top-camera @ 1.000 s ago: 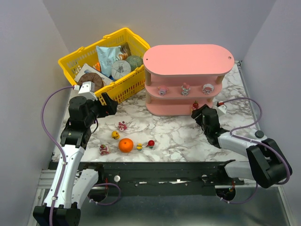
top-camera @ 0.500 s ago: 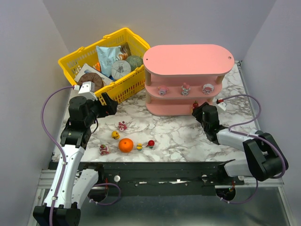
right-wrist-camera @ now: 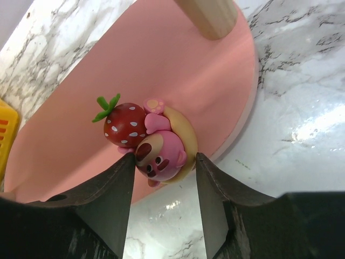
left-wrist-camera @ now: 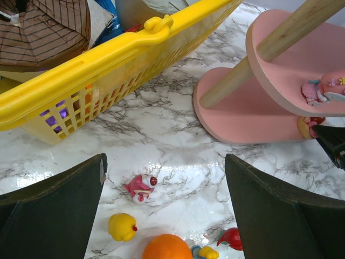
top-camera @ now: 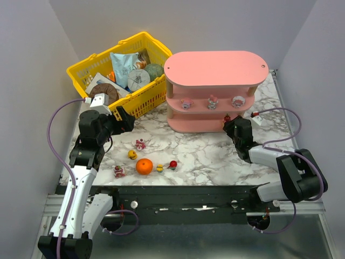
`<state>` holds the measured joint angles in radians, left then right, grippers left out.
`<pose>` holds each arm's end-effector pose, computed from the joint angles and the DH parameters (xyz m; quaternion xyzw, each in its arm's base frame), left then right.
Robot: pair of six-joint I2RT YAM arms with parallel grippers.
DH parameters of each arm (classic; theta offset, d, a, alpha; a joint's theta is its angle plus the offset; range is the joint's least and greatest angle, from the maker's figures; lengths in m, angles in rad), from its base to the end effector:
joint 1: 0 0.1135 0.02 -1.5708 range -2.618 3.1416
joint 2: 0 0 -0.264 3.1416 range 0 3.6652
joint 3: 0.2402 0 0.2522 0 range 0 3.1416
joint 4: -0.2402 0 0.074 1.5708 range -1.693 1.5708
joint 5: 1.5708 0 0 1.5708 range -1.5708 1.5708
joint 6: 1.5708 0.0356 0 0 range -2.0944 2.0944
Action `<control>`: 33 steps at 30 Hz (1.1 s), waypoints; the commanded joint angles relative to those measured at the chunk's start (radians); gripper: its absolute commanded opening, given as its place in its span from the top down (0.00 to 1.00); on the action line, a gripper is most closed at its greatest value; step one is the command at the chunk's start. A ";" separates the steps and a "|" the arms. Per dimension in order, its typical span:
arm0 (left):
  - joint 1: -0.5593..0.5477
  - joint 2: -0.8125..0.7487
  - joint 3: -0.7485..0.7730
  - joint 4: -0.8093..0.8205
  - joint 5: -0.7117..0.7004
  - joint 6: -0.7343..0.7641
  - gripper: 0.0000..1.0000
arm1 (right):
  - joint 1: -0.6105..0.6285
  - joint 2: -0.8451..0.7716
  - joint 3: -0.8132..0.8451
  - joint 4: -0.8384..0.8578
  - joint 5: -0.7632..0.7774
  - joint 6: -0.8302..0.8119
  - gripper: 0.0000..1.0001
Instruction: Place and organize the plastic toys onto the shelf
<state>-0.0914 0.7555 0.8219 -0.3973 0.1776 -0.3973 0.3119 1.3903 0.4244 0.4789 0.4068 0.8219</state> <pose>0.1701 -0.0219 0.3352 -0.0726 0.8091 -0.2100 0.5441 0.2475 0.0650 0.1559 0.3125 0.7857 0.1253 0.5191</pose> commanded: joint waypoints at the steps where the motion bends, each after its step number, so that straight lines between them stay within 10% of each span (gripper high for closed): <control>1: 0.007 0.004 -0.003 0.008 0.010 0.003 0.01 | -0.023 0.035 0.022 0.023 -0.006 -0.010 0.45; 33: 0.007 -0.001 -0.004 -0.003 -0.006 0.005 0.01 | 0.021 -0.298 -0.091 -0.189 -0.151 0.026 0.24</control>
<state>-0.0910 0.7692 0.8219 -0.3985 0.1768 -0.3973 0.2932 1.1862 0.4023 0.3767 0.3149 0.8280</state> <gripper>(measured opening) 0.988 0.749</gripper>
